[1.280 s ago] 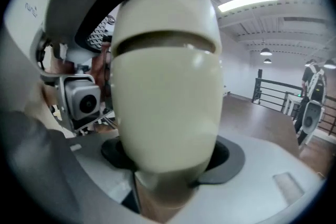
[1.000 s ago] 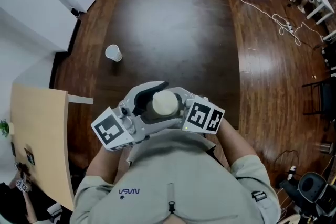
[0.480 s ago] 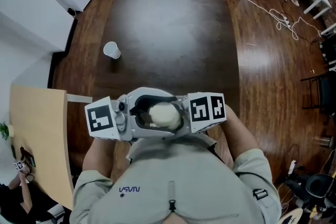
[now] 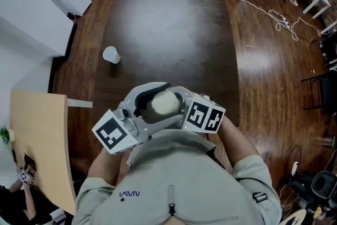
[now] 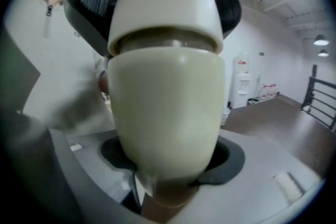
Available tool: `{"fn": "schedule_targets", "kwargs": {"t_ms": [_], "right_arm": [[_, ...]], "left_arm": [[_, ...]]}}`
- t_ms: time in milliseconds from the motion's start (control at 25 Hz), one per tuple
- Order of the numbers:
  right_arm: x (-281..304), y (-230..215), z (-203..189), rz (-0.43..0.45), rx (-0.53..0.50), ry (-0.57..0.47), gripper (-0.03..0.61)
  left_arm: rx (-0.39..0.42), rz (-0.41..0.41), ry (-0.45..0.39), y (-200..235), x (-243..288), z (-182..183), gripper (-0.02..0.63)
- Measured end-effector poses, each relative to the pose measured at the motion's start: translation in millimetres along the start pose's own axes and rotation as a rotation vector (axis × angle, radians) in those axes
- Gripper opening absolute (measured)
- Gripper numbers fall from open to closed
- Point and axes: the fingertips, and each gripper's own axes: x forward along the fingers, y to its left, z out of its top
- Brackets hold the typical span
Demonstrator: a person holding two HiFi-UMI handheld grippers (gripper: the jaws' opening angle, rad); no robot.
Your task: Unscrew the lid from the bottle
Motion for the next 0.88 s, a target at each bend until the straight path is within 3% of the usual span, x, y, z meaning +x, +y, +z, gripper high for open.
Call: {"fn": "schedule_targets", "kwargs": {"t_ms": [160, 280, 360, 600, 760, 880], "right_arm": [[-6, -46, -3, -0.359, 0.053, -0.023, 0.304], [-9, -59, -11, -0.507, 0.135, -0.059, 0.304], [-11, -61, -15, -0.544, 0.159, -0.065, 0.304], [-14, -66, -29, -0.540, 0.173, -0.024, 0.304], [-18, -74, -46, -0.556, 0.207, -0.042, 0.304], [-23, -85, -59, -0.583, 0.223, -0.066, 0.304]], "left_arm": [[0.022, 0.253, -0.004, 25, 9, -4, 0.305], [0.026, 0.350, -0.008, 31, 16, -10, 0.304], [0.008, 0.379, -0.015, 31, 20, -12, 0.304], [-0.016, 0.396, -0.065, 33, 20, -1, 0.304], [0.061, 0.417, -0.088, 46, 6, -3, 0.304], [0.056, 0.454, -0.085, 63, -8, -17, 0.304]]}}
